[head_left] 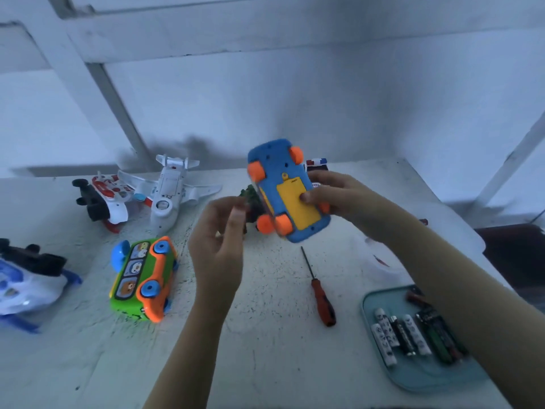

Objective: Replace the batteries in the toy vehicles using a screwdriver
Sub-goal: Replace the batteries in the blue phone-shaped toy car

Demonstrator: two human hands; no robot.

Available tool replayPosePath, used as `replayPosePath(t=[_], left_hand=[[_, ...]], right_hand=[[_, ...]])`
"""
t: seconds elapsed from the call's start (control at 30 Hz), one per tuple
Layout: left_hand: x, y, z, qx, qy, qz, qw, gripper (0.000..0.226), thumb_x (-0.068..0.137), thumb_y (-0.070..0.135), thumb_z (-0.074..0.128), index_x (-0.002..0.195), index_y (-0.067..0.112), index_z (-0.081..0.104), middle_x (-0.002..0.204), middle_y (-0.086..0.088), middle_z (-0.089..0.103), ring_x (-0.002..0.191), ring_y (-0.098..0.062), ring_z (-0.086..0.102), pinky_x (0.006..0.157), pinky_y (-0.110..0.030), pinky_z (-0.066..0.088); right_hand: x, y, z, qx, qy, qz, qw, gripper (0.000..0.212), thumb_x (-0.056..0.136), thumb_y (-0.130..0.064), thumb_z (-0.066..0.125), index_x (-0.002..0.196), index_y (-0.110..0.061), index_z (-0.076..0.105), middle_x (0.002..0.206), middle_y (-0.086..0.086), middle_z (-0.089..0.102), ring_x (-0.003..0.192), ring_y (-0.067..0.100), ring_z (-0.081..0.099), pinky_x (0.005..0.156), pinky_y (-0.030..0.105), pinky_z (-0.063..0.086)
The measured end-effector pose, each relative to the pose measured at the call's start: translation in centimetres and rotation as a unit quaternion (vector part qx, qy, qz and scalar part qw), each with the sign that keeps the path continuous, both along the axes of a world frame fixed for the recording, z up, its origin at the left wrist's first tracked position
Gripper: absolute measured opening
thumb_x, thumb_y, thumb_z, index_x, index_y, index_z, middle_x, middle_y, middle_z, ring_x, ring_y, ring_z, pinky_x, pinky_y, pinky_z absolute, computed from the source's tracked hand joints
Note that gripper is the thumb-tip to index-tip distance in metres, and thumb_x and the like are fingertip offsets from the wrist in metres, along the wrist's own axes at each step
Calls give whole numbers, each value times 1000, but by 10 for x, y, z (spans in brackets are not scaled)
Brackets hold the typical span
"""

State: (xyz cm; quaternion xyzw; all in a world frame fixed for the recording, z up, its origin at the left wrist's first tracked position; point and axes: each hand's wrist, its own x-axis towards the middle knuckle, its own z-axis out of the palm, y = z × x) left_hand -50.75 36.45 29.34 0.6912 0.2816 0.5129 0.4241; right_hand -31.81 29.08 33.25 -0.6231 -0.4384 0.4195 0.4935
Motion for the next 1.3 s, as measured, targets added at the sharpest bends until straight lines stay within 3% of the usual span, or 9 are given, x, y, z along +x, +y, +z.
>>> replayPosePath(t=[0.17, 0.33, 0.47, 0.6, 0.7, 0.83, 0.93, 1.13, 1.3], left_hand=[[-28, 7, -8, 165, 202, -150, 954, 91, 70, 41, 73, 149, 27, 30, 149, 16, 37, 137, -3, 35, 108, -18, 34], [-35, -5, -28, 149, 194, -154, 957, 74, 66, 52, 77, 131, 32, 48, 123, 22, 54, 114, -3, 53, 90, -11, 44], [-44, -6, -49, 125, 156, -75, 977, 74, 65, 45, 80, 126, 21, 46, 118, 10, 53, 110, -7, 55, 85, -14, 47], [-46, -5, -66, 120, 148, 6, 982, 74, 63, 19, 79, 126, 14, 41, 113, -3, 46, 106, 8, 48, 83, -3, 39], [-48, -7, -74, 104, 165, 43, 980, 64, 62, 30, 67, 122, 21, 44, 110, -8, 44, 104, 12, 43, 83, 0, 33], [-47, -12, -79, 73, 159, 49, 983, 62, 60, 38, 55, 118, 22, 42, 108, -9, 43, 102, 16, 41, 80, 3, 31], [-48, -9, -83, 72, 162, 39, 983, 66, 60, 38, 56, 122, 22, 40, 111, -6, 42, 104, 13, 40, 82, 2, 31], [-47, -6, -85, 66, 185, 42, 980, 70, 61, 48, 62, 124, 23, 44, 113, 4, 48, 99, 7, 46, 80, -1, 35], [-46, -11, -88, 72, 200, 8, 977, 77, 68, 46, 60, 137, 15, 40, 120, 6, 44, 111, -8, 47, 91, -22, 41]], right_hand=[[8, -4, -6, -135, -62, 177, 973, 37, 75, -23, 65, 112, -21, 65, 110, 5, 70, 97, 16, 68, 92, 30, 54], [-3, 2, -18, -215, -79, 271, 935, 43, 73, -25, 62, 116, -23, 62, 114, 0, 68, 99, 11, 65, 92, 25, 52], [-11, 4, -28, -135, -135, 171, 967, 23, 98, -35, 49, 119, -32, 58, 126, -6, 58, 110, 10, 55, 100, 27, 39], [-7, 2, -32, -106, -92, -13, 990, 28, 104, -19, 33, 93, -11, 58, 98, 11, 63, 75, 14, 62, 67, 22, 53], [-10, -10, -33, -230, -227, 80, 943, 17, 99, -15, 45, 88, -7, 55, 77, 7, 62, 57, 13, 57, 46, 20, 47], [-35, -26, -39, -364, -356, 177, 842, 41, 88, -48, 60, 77, -8, 56, 66, 4, 62, 52, 16, 59, 45, 21, 45], [-46, -32, -45, -363, -410, 143, 825, 46, 83, -50, 65, 66, -11, 49, 55, 2, 56, 44, 15, 54, 48, 22, 46], [-37, -39, -40, -331, -386, 69, 858, 39, 92, -32, 52, 62, -7, 54, 49, 4, 60, 47, 19, 65, 67, 30, 58], [-27, -45, -21, -236, -289, -44, 927, 29, 90, -33, 65, 86, -4, 62, 69, 5, 70, 57, 12, 68, 54, 22, 54]])
